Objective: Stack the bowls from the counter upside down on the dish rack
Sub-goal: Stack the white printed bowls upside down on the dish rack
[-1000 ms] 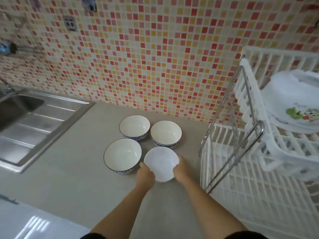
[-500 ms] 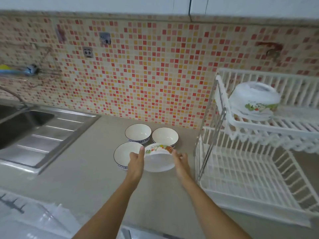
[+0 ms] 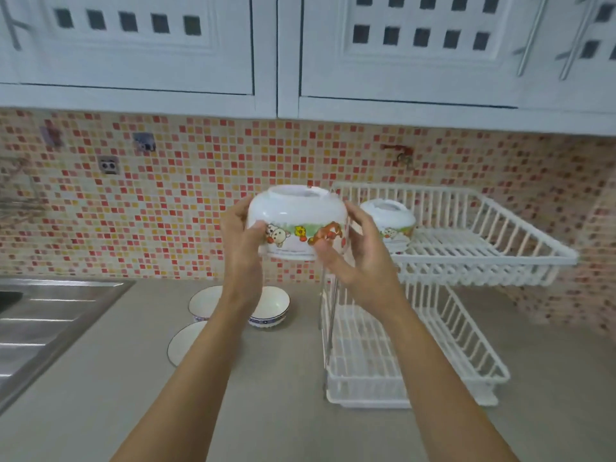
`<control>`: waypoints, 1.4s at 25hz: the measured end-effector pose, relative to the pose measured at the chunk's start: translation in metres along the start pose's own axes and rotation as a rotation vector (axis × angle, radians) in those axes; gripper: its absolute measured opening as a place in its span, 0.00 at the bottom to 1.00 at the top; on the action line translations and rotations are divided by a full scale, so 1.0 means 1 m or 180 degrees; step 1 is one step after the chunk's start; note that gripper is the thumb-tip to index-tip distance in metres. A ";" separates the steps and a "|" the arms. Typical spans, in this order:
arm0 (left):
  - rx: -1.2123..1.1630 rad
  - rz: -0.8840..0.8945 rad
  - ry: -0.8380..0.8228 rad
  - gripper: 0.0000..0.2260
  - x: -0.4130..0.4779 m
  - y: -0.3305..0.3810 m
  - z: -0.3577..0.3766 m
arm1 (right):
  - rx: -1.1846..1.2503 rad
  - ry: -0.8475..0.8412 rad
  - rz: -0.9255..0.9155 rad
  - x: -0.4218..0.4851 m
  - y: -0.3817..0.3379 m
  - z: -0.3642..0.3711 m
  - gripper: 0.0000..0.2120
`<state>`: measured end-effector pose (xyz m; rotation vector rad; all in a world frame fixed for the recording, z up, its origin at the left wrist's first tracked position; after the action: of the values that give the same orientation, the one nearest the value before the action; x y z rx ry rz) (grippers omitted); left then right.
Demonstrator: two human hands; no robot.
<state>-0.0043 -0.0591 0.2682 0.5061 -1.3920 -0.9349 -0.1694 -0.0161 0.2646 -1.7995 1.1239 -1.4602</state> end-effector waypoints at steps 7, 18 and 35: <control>0.0800 -0.0224 -0.0729 0.19 0.043 0.005 0.112 | -0.1122 0.0445 0.0064 0.000 -0.015 -0.134 0.38; 0.1688 -0.1224 -0.0851 0.29 0.065 -0.063 0.190 | -0.2094 -0.0474 0.0765 0.042 0.055 -0.199 0.50; 0.1884 -0.0949 -0.0963 0.26 0.055 -0.034 0.176 | -0.2139 -0.0525 0.0924 0.041 0.026 -0.181 0.48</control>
<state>-0.1867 -0.0846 0.3021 1.0734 -1.9149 -0.8476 -0.3479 -0.0498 0.3087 -2.0112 1.8412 -0.7907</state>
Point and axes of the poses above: each hand's wrist, its own x-axis towards the middle knuckle, its own z-axis out of the palm, y = z × x, the point moved 2 cm from there along x, towards the middle knuckle, and after that the axes turned 9 degrees about -y, right-handed, at the moved point
